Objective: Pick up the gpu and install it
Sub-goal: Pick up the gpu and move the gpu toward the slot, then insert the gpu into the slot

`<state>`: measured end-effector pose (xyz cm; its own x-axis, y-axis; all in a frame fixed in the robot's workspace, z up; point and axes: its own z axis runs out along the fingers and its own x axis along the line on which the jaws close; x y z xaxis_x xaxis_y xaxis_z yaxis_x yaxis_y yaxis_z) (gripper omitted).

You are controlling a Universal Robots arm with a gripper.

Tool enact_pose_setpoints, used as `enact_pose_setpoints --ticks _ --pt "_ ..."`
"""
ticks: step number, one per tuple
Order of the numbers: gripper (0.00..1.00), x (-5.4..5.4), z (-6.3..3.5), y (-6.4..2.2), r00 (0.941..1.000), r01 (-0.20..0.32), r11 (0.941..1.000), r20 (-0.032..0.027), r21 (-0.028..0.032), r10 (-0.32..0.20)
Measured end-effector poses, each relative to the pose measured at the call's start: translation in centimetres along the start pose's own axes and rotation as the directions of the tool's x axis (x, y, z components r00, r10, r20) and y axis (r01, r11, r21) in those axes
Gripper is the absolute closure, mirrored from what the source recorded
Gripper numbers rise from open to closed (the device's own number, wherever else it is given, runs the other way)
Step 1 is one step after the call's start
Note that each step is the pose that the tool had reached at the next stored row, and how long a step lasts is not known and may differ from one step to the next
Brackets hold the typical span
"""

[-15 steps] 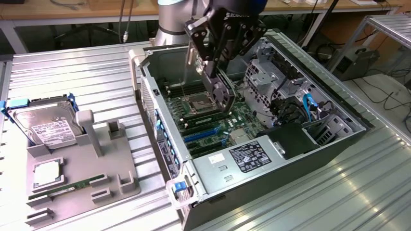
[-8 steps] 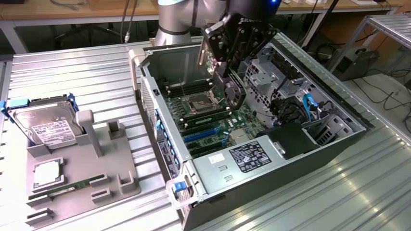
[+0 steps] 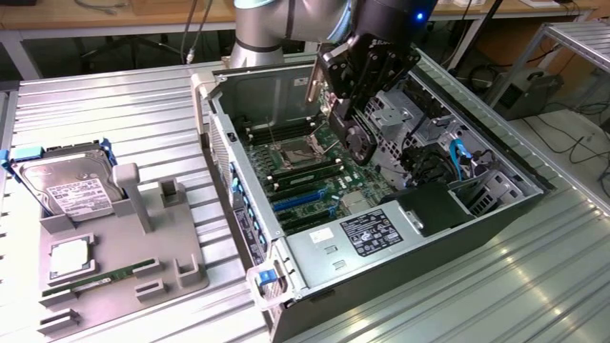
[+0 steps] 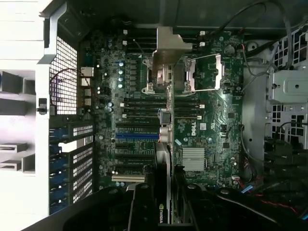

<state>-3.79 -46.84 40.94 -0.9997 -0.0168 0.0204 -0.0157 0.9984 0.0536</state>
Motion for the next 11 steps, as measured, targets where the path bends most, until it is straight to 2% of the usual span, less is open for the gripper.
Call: enact_pose_setpoints --ticks 11 --pt "0.74 -0.03 0.00 0.00 1.0000 0.000 1.0000 -0.0003 -0.0001 0.000"
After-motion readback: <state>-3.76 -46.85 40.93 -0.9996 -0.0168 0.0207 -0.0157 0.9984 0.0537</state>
